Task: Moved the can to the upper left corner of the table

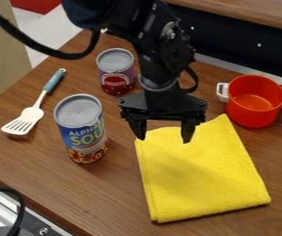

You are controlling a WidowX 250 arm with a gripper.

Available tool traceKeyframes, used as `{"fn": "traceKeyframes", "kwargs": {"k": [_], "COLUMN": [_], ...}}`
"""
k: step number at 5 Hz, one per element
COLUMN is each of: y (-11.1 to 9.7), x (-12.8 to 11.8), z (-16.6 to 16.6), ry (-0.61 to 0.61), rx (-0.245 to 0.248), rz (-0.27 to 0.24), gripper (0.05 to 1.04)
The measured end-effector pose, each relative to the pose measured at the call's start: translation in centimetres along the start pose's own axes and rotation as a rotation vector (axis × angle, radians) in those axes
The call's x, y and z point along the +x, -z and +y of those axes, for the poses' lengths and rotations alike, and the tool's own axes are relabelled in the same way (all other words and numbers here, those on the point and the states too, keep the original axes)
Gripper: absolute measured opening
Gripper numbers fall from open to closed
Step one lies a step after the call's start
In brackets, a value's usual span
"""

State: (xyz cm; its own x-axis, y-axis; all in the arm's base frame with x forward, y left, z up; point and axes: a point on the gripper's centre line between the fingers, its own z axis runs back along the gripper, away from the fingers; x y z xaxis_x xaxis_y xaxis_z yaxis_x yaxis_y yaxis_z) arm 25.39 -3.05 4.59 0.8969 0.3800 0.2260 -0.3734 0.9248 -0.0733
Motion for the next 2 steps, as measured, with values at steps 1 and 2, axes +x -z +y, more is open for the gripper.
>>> {"fn": "traceKeyframes", "kwargs": {"k": [1,2], "y": [0.4,0.1], "x": [-0.4,1.9], "z": [0.1,-0.2], "ry": [-0.006,-0.119], "rx": [0.009,-0.007], "rz": [0.025,0.053], "gripper": [0.998,0.998]}}
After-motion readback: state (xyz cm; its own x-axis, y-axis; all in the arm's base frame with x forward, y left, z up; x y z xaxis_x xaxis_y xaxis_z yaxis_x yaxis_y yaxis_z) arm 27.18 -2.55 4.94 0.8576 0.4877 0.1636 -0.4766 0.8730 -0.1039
